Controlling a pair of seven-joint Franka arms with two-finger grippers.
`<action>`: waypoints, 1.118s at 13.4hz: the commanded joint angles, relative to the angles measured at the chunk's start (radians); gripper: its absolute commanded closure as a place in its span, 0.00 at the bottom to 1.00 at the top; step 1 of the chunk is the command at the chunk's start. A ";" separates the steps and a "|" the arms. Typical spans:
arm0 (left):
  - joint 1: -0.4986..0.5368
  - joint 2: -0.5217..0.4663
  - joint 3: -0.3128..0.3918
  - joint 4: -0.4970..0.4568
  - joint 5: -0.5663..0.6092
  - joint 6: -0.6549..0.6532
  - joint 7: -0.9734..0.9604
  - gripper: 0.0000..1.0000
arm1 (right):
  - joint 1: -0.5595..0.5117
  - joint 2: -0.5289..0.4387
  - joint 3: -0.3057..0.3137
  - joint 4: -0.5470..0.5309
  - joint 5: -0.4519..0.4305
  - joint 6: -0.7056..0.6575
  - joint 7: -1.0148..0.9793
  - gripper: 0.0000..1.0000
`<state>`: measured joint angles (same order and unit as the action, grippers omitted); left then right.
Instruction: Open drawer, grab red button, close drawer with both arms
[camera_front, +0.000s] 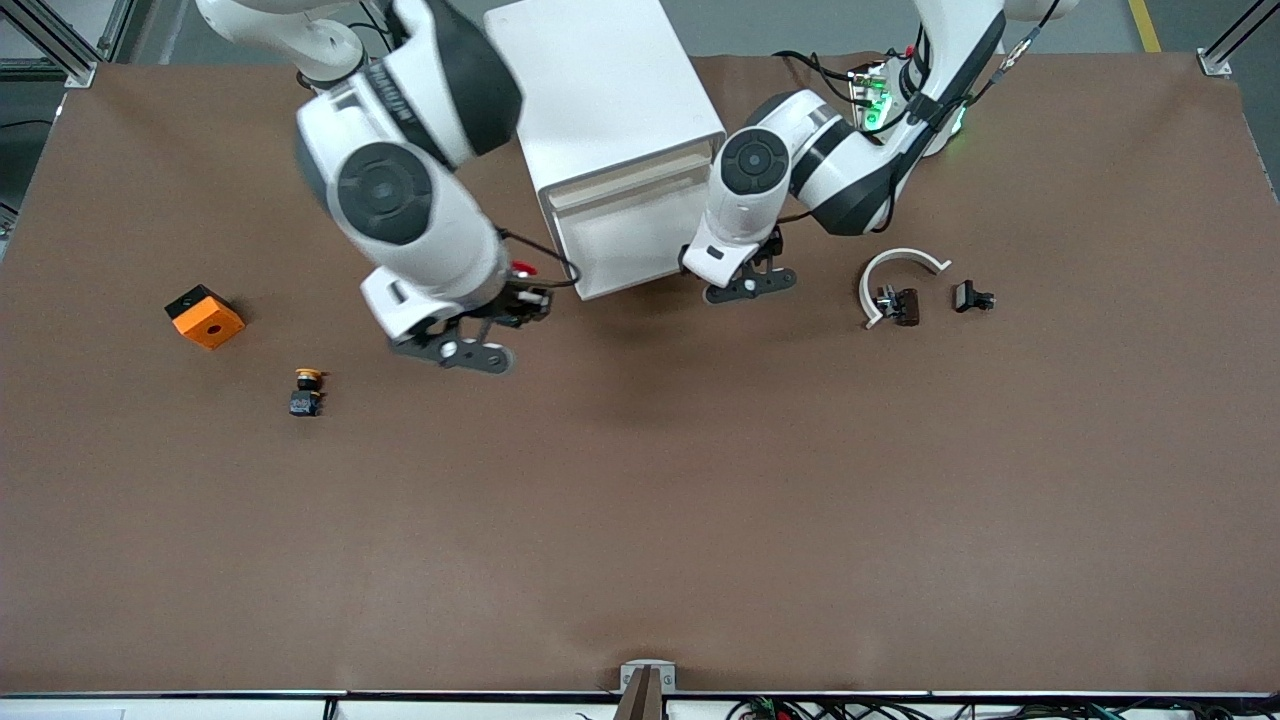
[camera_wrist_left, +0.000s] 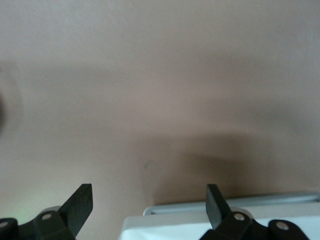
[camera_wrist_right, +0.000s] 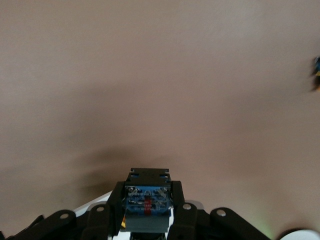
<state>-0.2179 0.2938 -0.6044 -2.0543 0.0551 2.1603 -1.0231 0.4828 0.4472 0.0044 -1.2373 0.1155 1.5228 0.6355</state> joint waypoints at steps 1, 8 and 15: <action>0.014 -0.012 -0.055 -0.044 -0.021 0.021 0.011 0.00 | -0.099 -0.036 0.013 -0.045 -0.022 -0.007 -0.199 0.96; 0.014 -0.012 -0.152 -0.087 -0.029 0.021 0.024 0.00 | -0.286 -0.024 0.013 -0.174 -0.088 0.170 -0.516 0.96; 0.014 -0.001 -0.156 -0.089 -0.146 0.020 0.163 0.00 | -0.391 -0.035 0.013 -0.471 -0.105 0.453 -0.556 0.96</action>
<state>-0.2148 0.2960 -0.7437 -2.1290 -0.0521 2.1670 -0.8961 0.1269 0.4523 -0.0006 -1.6101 0.0225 1.9104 0.0875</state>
